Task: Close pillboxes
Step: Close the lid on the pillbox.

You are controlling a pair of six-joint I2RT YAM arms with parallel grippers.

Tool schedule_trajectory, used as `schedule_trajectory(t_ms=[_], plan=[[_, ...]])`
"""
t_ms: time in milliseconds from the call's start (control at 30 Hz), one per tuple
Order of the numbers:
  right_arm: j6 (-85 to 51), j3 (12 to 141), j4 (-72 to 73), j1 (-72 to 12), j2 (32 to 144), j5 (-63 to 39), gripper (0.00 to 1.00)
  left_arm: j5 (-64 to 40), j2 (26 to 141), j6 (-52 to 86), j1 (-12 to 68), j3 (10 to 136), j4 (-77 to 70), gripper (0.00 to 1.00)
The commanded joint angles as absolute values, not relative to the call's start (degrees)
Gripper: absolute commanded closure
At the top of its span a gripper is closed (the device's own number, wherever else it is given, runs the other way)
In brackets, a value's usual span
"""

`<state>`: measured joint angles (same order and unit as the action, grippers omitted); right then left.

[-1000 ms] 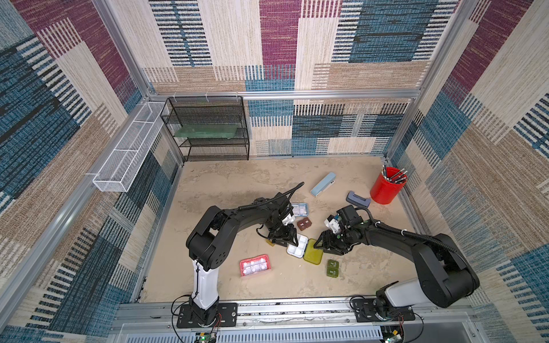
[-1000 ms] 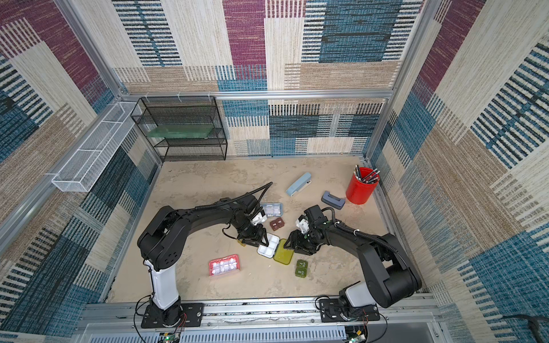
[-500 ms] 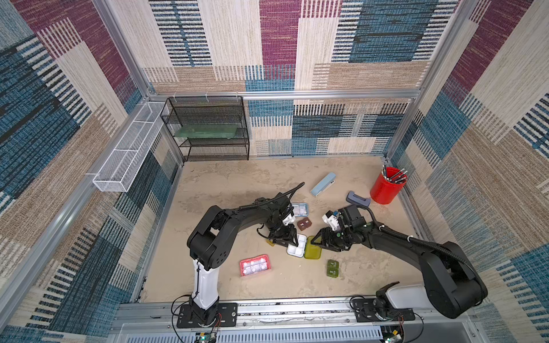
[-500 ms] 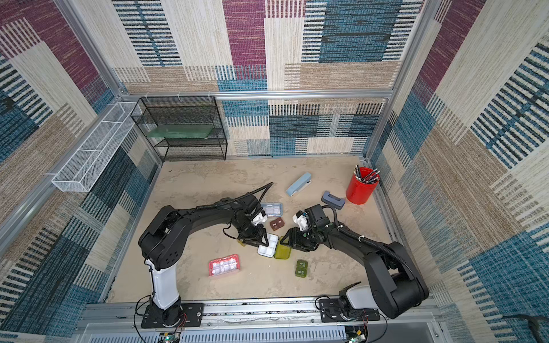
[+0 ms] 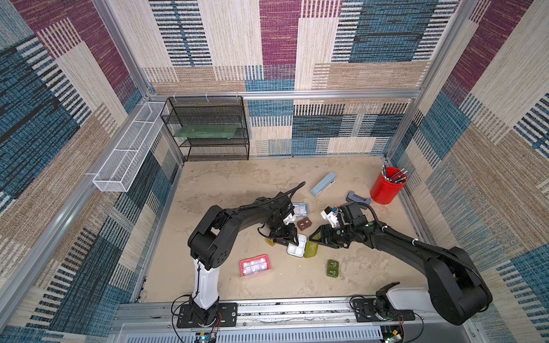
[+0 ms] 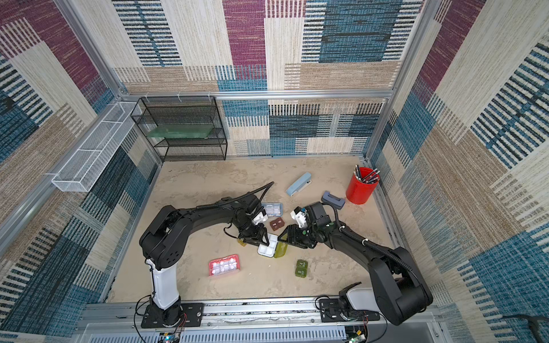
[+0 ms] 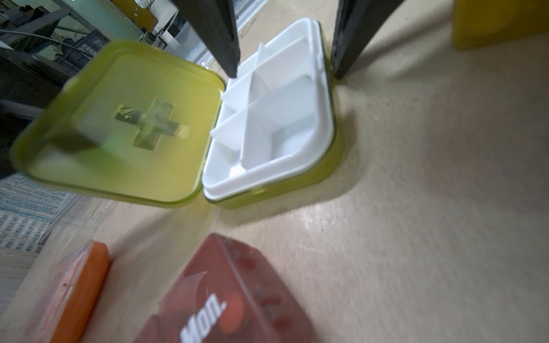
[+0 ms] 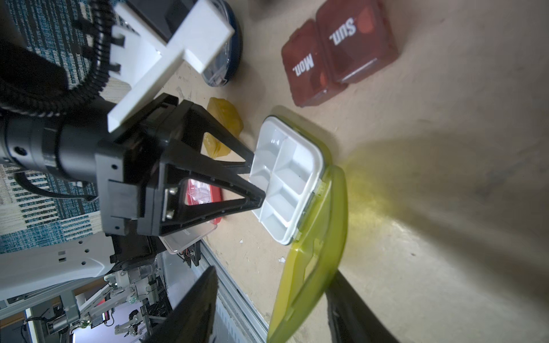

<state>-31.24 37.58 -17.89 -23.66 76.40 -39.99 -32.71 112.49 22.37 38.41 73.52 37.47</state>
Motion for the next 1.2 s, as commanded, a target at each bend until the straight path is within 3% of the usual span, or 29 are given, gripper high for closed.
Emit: schedule_trajectory(t_ms=[0, 1167], plan=[[-30.7, 39.2, -18.3, -24.0, 76.9, -40.9, 0.4, -32.3, 112.5, 22.8, 38.4, 74.3, 37.5, 0.47], [-26.7, 47.2, -20.1, -25.3, 85.2, -43.1, 0.41, -31.7, 107.2, 25.2, 33.2, 73.0, 37.3, 0.43]])
